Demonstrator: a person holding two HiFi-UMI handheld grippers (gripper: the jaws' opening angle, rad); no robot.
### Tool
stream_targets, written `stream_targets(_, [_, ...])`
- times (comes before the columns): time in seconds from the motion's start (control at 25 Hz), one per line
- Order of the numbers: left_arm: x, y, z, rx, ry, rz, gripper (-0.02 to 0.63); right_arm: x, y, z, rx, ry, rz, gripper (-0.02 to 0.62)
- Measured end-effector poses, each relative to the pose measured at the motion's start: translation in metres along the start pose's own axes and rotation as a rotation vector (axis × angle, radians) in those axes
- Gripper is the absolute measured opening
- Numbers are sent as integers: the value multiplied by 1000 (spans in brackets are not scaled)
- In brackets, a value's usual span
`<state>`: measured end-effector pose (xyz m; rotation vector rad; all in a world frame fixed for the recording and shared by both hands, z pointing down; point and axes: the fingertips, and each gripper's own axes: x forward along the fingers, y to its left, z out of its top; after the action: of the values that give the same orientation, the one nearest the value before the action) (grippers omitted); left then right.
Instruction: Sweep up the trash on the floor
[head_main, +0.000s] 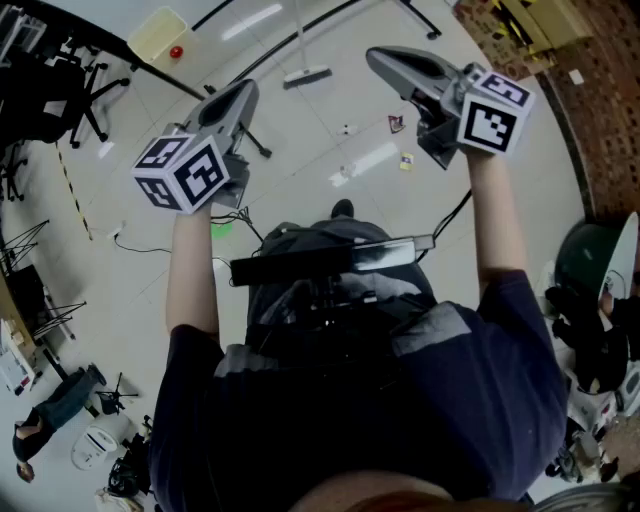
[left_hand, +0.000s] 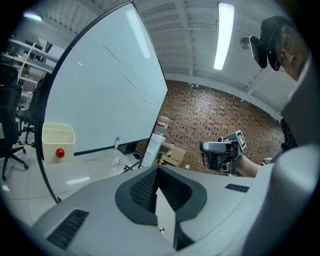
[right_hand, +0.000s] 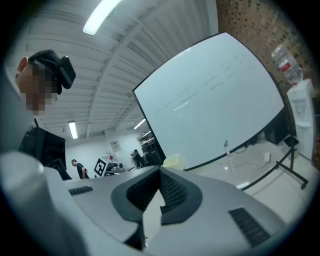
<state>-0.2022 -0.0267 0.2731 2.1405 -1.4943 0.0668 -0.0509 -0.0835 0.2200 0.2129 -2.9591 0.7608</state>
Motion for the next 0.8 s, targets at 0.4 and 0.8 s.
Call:
stream_targets(0.4, [79,12,-13,209,87,82,0,-29,-44,0,-31,12,-27,18])
stream_targets(0.8, [212,140,-13,300,152,124,175,13,-157,17,0,23,-159,18])
